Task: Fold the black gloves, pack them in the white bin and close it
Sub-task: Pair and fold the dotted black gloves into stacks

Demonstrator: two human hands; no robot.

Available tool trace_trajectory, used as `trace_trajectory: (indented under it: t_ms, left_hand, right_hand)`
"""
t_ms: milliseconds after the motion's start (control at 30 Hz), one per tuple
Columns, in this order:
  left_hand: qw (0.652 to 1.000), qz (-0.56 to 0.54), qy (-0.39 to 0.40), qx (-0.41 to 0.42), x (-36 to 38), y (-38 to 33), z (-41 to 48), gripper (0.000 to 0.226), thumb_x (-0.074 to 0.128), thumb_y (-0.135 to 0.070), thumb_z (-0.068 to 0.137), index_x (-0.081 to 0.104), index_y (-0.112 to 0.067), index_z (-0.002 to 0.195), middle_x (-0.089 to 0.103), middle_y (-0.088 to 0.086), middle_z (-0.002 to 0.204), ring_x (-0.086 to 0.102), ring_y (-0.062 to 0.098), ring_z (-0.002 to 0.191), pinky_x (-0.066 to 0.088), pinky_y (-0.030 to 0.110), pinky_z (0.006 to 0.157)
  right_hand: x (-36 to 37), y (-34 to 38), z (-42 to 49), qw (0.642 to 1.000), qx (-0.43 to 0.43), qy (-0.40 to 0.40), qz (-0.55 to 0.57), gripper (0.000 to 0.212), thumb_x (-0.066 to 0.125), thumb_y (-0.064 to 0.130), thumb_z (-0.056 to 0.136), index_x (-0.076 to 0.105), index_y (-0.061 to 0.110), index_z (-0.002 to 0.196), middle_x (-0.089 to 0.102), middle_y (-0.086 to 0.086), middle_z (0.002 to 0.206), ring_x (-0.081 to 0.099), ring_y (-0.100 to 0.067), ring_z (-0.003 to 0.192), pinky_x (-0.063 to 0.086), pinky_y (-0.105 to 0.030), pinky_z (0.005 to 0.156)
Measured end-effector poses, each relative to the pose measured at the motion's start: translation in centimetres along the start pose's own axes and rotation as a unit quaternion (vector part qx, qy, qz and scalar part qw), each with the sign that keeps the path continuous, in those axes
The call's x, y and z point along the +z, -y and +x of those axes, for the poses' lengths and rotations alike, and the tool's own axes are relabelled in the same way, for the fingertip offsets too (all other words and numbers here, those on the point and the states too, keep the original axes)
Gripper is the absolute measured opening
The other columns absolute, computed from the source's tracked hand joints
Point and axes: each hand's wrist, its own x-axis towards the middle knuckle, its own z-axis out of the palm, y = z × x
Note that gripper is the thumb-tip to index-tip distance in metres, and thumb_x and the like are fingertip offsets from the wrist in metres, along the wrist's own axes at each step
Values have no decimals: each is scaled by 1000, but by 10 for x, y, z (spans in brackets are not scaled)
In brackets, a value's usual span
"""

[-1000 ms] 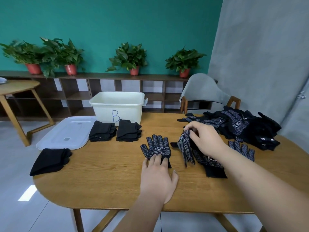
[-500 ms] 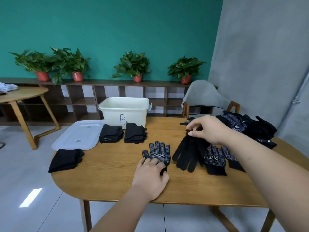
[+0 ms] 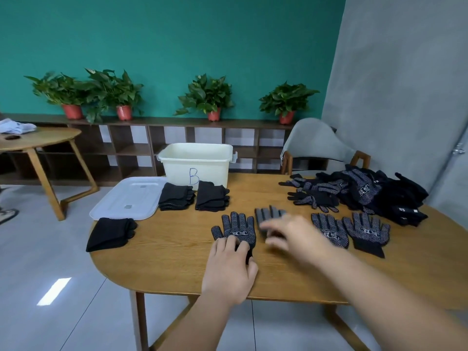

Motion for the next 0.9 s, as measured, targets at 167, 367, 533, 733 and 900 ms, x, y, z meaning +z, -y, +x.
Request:
trace_trajectory:
  t_ms: [167, 367, 533, 733, 900]
  left_hand:
    - [1000, -1, -7, -8, -1, -2, -1, 41, 34, -49, 100, 54, -27, 127, 45, -2, 126, 40, 22, 123, 34, 39, 114]
    - [996, 3, 91, 10, 1, 2, 5, 69, 21, -56, 107, 17, -24, 168, 10, 1, 176, -4, 20, 163, 1, 41, 132]
    - [985, 48, 167, -6, 4, 1, 13, 77, 8, -68, 104, 0, -29, 170, -11, -1, 177, -19, 20, 161, -7, 44, 132]
    - [984, 62, 170, -3, 5, 2, 12, 76, 4, -70, 103, -6, -33, 168, -16, -3, 176, -25, 22, 160, -8, 46, 131]
    - [990, 32, 137, 7, 5, 2, 10, 71, 10, -62, 105, 5, -32, 170, -6, -3, 177, -17, 20, 162, -5, 44, 132]
  right_hand:
    - [64, -1, -33, 992, 27, -93, 80, 38, 49, 52, 105, 72, 29, 125, 64, 14, 123, 54, -10, 118, 51, -38, 101]
    - [76, 7, -25, 981, 173, 86, -4, 74, 15, 73, 101, 18, 37, 166, 5, 4, 175, 0, -19, 162, 11, -44, 131]
    - [79, 11, -27, 976, 191, 103, -21, 75, 3, 75, 99, 0, 41, 166, -14, 4, 174, -20, -20, 159, -3, -45, 131]
    - [80, 14, -33, 979, 172, 111, -20, 73, 4, 72, 102, 0, 39, 167, -14, 13, 173, -19, -10, 158, -7, -39, 130]
    - [79, 19, -38, 985, 166, 35, -10, 61, 15, 60, 109, 20, 38, 166, 6, 12, 174, -4, -13, 161, 1, -38, 131]
